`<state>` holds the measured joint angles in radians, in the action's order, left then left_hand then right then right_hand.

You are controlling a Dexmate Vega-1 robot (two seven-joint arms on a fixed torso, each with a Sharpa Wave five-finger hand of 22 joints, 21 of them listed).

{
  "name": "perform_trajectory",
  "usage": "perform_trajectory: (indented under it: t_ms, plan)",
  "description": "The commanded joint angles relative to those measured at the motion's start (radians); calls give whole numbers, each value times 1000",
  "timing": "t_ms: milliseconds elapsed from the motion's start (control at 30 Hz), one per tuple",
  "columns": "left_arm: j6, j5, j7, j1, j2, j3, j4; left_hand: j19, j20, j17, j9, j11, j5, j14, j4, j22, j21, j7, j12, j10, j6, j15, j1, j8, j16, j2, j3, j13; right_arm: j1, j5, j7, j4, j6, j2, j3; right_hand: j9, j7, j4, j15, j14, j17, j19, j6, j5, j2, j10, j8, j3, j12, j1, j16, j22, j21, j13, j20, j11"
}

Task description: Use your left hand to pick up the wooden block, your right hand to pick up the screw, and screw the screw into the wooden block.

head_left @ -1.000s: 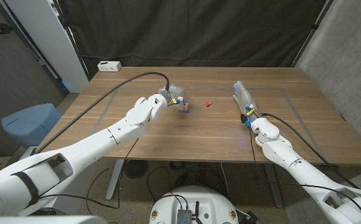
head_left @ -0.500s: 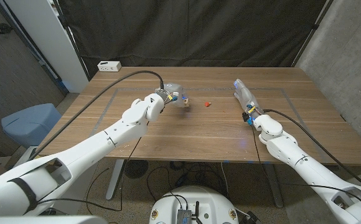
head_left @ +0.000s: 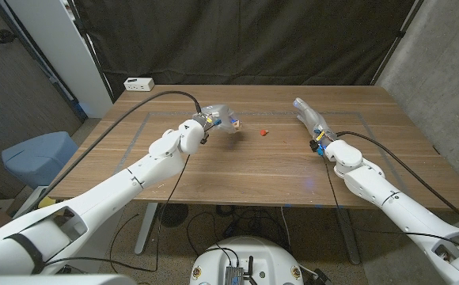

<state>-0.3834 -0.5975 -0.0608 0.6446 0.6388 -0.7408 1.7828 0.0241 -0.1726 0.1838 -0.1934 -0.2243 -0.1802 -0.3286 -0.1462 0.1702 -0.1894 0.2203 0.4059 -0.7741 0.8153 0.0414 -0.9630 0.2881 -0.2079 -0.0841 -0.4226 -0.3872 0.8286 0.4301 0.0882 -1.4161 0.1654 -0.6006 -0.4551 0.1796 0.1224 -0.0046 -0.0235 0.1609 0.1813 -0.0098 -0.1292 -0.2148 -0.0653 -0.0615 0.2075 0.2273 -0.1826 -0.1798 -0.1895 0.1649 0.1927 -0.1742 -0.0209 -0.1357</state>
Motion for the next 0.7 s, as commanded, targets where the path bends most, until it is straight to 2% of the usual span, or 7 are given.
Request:
perform_trajectory:
  t_ms: [33,67,133,233,300,567,700]
  plan:
    - [55,154,90,24,5,37,-20,10,1,3,-1,4,0,-13,1,1,-7,-3,-5,-10,10,83,0,-3,-7,5,3,-4,-24,-97,22,-61,-57,-56,-24,2,11,-30,-16,-5,-1,20,-34,1,-7,31,14,13,-14,-40,-6,3,5,-4,-4,-6]
    - [60,165,98,25,3,40,-24,13,2,3,-1,4,0,-16,2,1,-7,-3,-5,-11,12,82,1,-3,-7,6,4,-5,-28,-110,22,-65,-59,-61,-27,2,10,-45,-12,-9,-1,30,-40,4,-10,38,13,22,-14,-60,-6,3,7,-4,1,4]
    - [78,195,109,28,0,47,-34,17,3,2,-1,4,0,-19,2,1,-8,-3,-6,-12,14,84,1,-3,-8,6,4,-5,-33,-128,24,-76,-71,-71,-32,2,17,-70,-14,-18,-2,41,-54,12,-18,44,14,38,-13,-94,-8,3,7,-4,-1,2]
    - [96,240,116,29,-5,55,-47,23,7,2,-1,4,-1,-21,1,1,-10,-3,-7,-14,15,84,1,-4,-8,6,6,-5,-42,-160,25,-94,-95,-88,-41,3,21,-93,-15,-26,-2,51,-69,15,-24,53,15,54,-13,-125,-9,2,7,-4,0,1]
    - [103,267,122,31,-10,60,-53,30,12,2,-1,4,-1,-22,0,2,-11,-3,-8,-15,15,85,0,-5,-8,6,7,-6,-48,-176,18,-102,-104,-98,-46,3,23,-124,-17,-35,-2,63,-86,11,-26,65,16,72,-13,-165,-9,2,6,-4,1,1]
    - [135,367,136,41,-17,76,-72,36,22,2,-1,4,-2,-27,0,2,-11,-3,-12,-16,14,81,0,-8,-8,6,10,-6,-66,-232,10,-128,-140,-124,-62,4,26,-164,-17,-53,-2,81,-119,0,-10,78,20,93,-13,-220,-11,2,5,-5,5,0]
    - [155,408,143,48,-14,83,-79,44,25,2,-1,4,-2,-28,0,2,-13,-3,-14,-16,12,81,0,-11,-8,8,11,-7,-77,-256,-8,-140,-155,-141,-71,4,31,-172,-18,-57,-2,86,-129,-2,-2,84,22,98,-13,-236,-11,1,5,-5,6,0]
